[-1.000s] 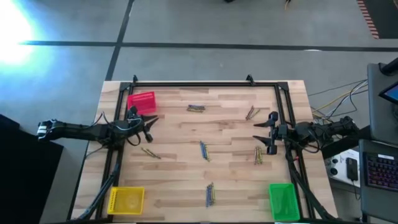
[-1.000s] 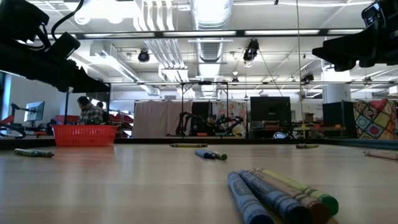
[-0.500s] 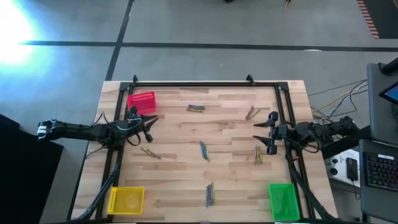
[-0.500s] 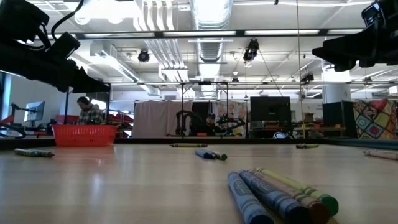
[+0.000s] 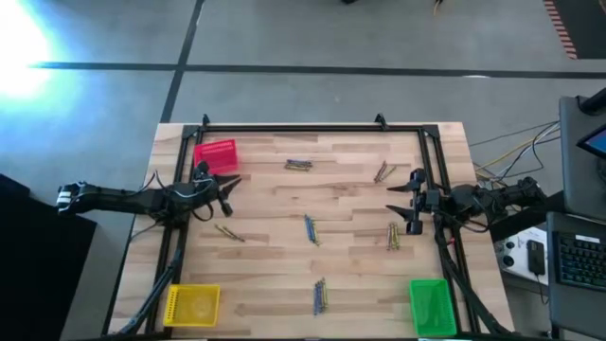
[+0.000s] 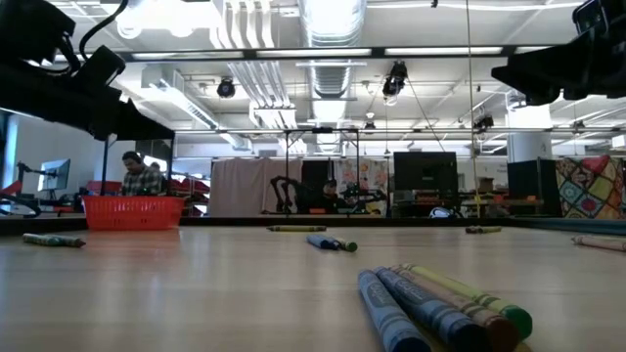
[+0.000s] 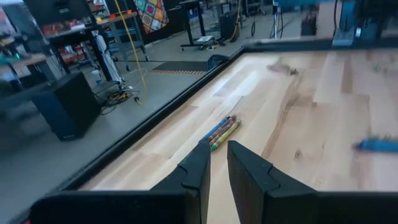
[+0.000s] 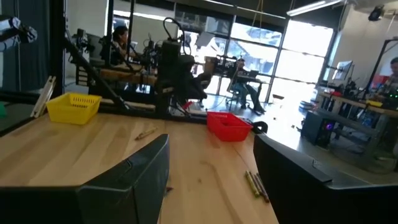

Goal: Sort crayons
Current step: Put the green crayon into the green bin

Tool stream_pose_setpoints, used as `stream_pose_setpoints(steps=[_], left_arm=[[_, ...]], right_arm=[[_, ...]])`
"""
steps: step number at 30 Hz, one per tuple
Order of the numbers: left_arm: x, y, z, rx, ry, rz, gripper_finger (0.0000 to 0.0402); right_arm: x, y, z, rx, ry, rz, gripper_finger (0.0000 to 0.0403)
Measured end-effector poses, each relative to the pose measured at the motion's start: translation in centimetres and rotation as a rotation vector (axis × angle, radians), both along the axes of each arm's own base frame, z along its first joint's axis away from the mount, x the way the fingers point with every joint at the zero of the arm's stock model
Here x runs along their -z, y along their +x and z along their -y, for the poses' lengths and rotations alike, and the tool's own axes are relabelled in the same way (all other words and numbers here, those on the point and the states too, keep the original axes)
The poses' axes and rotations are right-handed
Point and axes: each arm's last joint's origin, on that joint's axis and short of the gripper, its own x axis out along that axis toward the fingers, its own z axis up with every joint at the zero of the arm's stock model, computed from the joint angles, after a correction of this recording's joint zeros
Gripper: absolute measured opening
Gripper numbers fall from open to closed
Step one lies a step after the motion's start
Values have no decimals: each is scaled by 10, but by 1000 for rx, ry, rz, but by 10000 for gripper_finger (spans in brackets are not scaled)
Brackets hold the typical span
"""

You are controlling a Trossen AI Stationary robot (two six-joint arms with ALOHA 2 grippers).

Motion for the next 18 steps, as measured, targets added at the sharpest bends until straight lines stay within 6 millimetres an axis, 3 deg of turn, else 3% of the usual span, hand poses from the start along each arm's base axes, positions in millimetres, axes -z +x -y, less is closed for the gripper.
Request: stream_pose_setpoints(steps=[4, 7, 12, 18], left_arm=[[-5, 1, 0, -21, -149, 158, 39], [-8, 1, 0, -29, -225, 241, 39], [-12, 2, 0, -28, -227, 288, 39], [-21, 1, 0, -19, -164, 343, 39]], right_arm=[[-1, 0, 0, -6, 57, 17, 224], [-1, 0, 1, -3, 282, 47, 224], [5, 1, 1, 6, 513, 16, 224], [9, 4, 1, 29, 539, -28, 224]])
